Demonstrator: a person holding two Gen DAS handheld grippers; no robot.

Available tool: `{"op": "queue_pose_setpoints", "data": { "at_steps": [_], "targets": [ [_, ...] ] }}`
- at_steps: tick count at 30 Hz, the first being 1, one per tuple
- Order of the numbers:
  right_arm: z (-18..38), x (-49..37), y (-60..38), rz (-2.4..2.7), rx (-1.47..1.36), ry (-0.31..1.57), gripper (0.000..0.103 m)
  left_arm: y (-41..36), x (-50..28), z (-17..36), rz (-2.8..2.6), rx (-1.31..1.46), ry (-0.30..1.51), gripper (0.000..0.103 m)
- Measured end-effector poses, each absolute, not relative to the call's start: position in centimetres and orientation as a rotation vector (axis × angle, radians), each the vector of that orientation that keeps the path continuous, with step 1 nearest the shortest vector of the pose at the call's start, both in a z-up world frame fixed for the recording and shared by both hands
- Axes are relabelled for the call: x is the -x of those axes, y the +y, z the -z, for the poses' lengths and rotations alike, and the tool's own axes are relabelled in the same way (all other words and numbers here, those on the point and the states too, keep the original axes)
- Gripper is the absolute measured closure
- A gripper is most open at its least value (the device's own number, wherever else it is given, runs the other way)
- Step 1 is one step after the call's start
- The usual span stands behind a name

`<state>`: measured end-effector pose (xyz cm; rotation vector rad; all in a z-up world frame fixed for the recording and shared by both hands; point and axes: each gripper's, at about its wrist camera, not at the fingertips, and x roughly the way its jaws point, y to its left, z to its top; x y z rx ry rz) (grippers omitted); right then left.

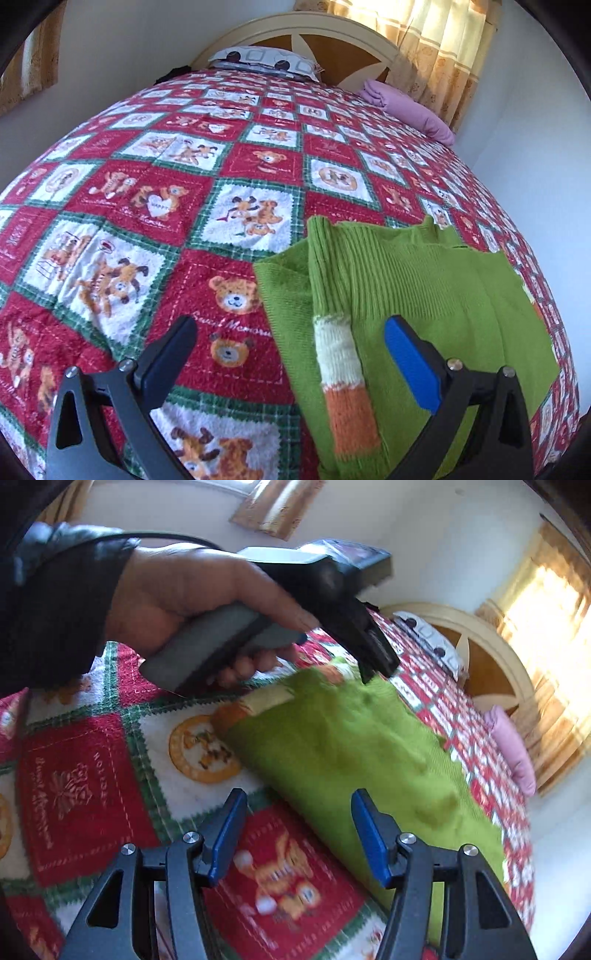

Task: Fold small clothes
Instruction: 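Grasp the striped side edge with the right tool while the left tool grasps beside it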

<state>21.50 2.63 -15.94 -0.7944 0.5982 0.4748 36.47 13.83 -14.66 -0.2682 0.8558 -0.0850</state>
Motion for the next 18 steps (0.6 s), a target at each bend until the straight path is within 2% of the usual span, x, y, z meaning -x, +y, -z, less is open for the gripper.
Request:
{"op": "queue_pose_setpoints", "data": {
  "at_steps": [6,11,14,16,18],
  "targets": [
    [16.4,-21.2,4.9,-0.44,0.855,0.535,0.044,14.3,-37.4,15.4,0.125,0.319,0.869,0.005],
    [16.5,-21.3,6.0,-0.434,0.873,0.515,0.044,14.1,-38.1,15.5,0.148,0.318,0.862,0.014],
    [16.7,-21.3,6.5,-0.43,0.861,0.505,0.045,14.0,-38.4,15.7,0.153,0.308,0.864,0.015],
    [16.9,-21.1,6.9,-0.436,0.858,0.511,0.053,13.7,-38.3,15.7,0.152,0.284,0.861,0.015],
    [17.1,-21.2,7.3,-0.447,0.869,0.519,0.07,13.5,-38.3,15.7,0.156,0.275,0.853,0.02]
  ]
}}
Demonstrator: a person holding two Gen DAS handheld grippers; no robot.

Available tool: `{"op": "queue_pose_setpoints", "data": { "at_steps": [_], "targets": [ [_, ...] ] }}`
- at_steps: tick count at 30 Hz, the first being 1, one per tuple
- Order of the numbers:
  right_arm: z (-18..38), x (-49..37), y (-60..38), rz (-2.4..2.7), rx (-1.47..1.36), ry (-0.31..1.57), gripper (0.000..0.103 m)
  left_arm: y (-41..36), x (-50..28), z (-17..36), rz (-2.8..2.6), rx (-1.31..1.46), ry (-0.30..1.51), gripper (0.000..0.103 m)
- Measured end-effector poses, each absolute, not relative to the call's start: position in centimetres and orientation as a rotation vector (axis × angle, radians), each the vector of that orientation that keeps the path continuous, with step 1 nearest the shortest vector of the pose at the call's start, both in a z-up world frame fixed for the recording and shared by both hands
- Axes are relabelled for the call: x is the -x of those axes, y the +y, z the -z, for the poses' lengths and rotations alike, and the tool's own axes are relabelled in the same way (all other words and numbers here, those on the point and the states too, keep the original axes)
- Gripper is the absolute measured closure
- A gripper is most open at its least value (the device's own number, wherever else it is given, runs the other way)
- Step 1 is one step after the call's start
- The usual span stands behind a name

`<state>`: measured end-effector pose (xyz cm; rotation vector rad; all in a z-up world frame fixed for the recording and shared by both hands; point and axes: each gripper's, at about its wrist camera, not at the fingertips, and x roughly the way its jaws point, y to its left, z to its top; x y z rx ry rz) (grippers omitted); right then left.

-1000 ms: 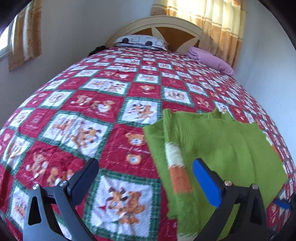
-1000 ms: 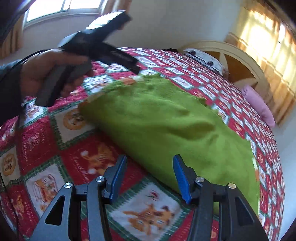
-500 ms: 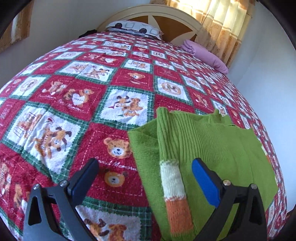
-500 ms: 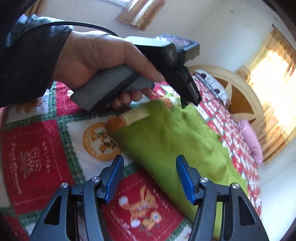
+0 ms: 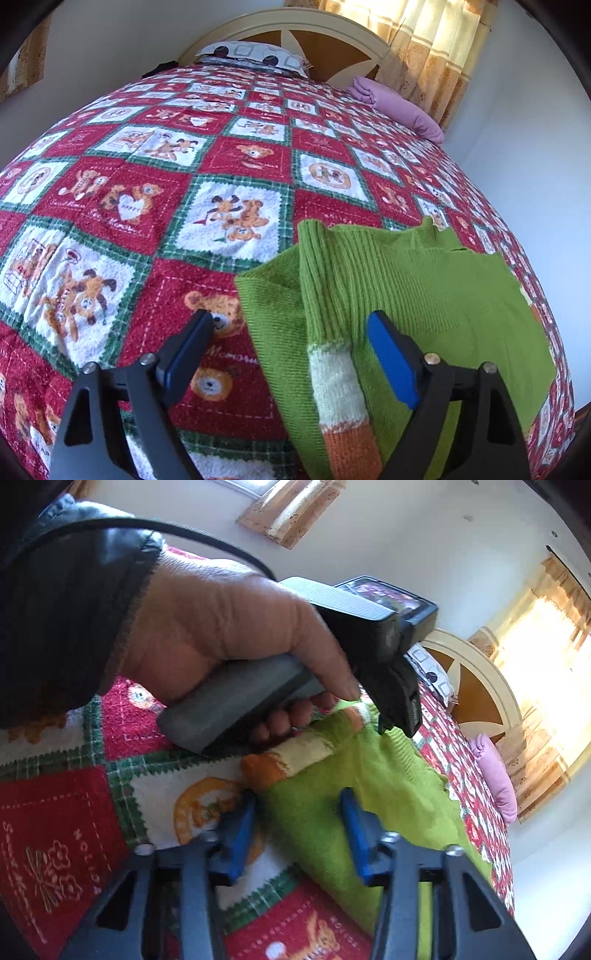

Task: Fold small clothes
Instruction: 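Grasp the striped side edge with the right tool while the left tool grasps beside it, then lift the side edge with both tools and fold it across the sweater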

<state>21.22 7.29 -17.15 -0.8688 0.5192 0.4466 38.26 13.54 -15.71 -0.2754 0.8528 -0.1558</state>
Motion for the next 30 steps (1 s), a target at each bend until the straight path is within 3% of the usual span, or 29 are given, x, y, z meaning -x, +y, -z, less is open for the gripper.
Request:
{"op": "queue_pose_setpoints", "data": {
  "at_steps": [4,6,7,8,20,30],
  "targets": [
    [17.6,-20.7,7.7,-0.455,0.887,0.519,0.082,13.7,-38.2,15.8,0.194,0.296,0.84,0.049],
    [17.7,-20.5,7.7,-0.46,0.887,0.522,0.088,13.9,-38.2,15.8,0.201,0.306,0.835,0.056],
    [17.7,-20.4,7.7,-0.462,0.886,0.523,0.089,14.0,-38.2,15.9,0.219,0.319,0.833,0.07],
    [17.7,-20.3,7.7,-0.464,0.885,0.525,0.092,14.1,-38.2,16.0,0.232,0.332,0.832,0.076],
    [15.0,-21.4,5.1,-0.51,0.745,0.566,0.096,14.9,-38.4,16.1,0.263,0.413,0.861,0.087],
    [11.1,-22.0,1.4,-0.531,0.565,0.573,0.096,14.6,-38.1,12.9,0.261,0.43,0.885,0.088]
  ]
}}
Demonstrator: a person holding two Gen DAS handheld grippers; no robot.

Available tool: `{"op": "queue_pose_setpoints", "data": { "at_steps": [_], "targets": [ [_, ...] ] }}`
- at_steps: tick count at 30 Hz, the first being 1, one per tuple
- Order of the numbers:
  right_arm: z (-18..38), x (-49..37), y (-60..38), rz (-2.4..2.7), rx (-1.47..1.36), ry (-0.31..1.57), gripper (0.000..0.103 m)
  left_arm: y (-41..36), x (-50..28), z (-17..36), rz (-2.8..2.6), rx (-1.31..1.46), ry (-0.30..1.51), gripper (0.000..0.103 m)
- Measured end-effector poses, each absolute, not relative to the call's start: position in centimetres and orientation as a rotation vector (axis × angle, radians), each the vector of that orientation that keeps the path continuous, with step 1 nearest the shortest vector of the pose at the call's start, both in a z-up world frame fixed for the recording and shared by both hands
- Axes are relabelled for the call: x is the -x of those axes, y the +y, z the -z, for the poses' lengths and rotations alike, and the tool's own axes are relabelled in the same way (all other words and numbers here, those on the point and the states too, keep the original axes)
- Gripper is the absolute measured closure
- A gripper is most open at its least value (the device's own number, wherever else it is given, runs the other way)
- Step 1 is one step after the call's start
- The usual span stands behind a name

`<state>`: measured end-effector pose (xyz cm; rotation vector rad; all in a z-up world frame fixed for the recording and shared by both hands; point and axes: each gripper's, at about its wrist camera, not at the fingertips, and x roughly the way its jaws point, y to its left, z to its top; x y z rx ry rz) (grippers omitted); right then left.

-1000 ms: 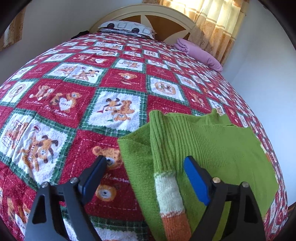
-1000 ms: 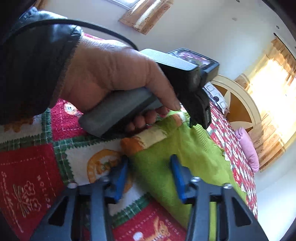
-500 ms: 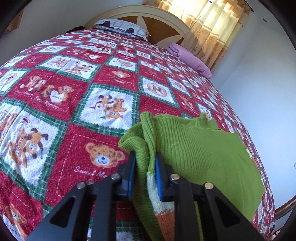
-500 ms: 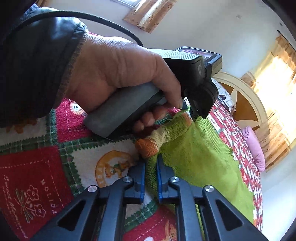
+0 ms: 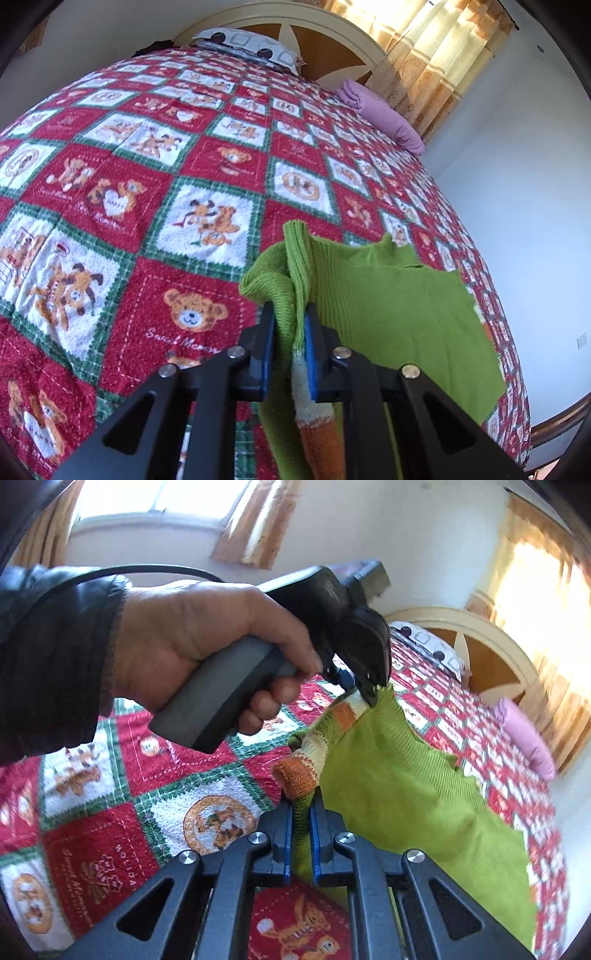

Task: Fold small clothes
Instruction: 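Lift the side edge with both tools and fold it across the sweater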

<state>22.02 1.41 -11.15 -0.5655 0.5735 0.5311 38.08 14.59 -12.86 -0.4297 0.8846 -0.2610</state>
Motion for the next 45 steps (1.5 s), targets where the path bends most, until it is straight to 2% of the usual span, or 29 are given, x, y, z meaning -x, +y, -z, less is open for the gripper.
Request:
{"op": "queue_pose_setpoints", "data": {
  "at_steps": [6,18,45],
  "targets": [
    [10.0,-22.7,-0.9,-0.531,0.477,0.578,0.096,13.1,-37.9,10.1,0.284,0.412,0.849,0.088],
    [9.6,-24.2,-5.1,-0.505,0.301,0.6,0.097,9.3,-37.9,8.0,0.216,0.312,0.806,0.089],
    [8.4,-24.0,-12.8,-0.449,0.146,0.613,0.097,2.2,-37.4,4.6,0.246,0.203,0.746,0.089]
  ]
}}
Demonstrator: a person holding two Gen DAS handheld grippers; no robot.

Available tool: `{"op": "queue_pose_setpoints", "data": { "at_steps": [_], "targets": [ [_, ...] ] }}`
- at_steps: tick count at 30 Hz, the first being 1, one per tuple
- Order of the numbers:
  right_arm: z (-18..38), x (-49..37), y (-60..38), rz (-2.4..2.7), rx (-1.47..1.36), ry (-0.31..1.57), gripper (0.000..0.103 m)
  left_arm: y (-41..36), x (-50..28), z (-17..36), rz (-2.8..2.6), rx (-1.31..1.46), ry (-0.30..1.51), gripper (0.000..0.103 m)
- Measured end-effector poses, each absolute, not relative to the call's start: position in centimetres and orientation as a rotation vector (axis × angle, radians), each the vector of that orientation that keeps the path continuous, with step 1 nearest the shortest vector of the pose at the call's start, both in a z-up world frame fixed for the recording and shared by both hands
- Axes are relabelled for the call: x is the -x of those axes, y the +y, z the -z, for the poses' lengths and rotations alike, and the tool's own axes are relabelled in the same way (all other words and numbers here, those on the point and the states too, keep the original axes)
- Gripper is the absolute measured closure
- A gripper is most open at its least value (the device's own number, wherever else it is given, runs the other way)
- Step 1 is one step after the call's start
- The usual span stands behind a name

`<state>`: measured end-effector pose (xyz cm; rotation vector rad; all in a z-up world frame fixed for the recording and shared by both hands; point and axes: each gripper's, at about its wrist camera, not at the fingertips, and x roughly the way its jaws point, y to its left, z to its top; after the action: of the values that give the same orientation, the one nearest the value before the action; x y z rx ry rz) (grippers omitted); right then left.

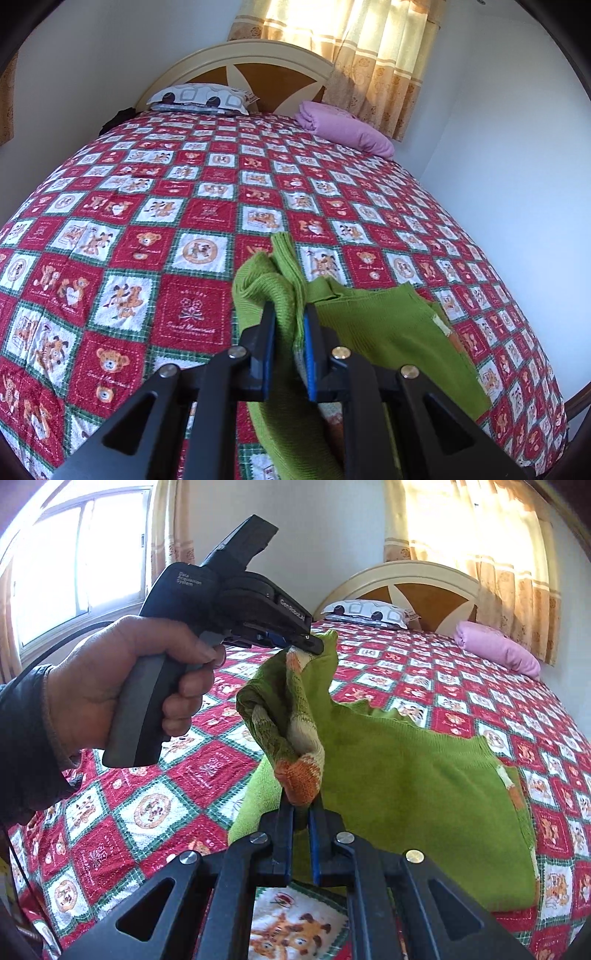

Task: Fold small clothes
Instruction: 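Lift the side edge with both tools and fold it across the sweater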

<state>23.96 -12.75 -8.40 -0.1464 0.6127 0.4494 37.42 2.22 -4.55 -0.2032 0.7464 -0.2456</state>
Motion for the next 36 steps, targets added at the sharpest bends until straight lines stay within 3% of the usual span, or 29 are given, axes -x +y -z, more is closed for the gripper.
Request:
{"op": "queue_pose_setpoints", "data": {
  "at_steps": [36],
  "targets": [
    [9.5,-24.6,-28.9,-0.353,-0.187,0.73,0.097,-14.3,-42.2,6.5,0.446,0.162,0.836,0.089]
  ]
}}
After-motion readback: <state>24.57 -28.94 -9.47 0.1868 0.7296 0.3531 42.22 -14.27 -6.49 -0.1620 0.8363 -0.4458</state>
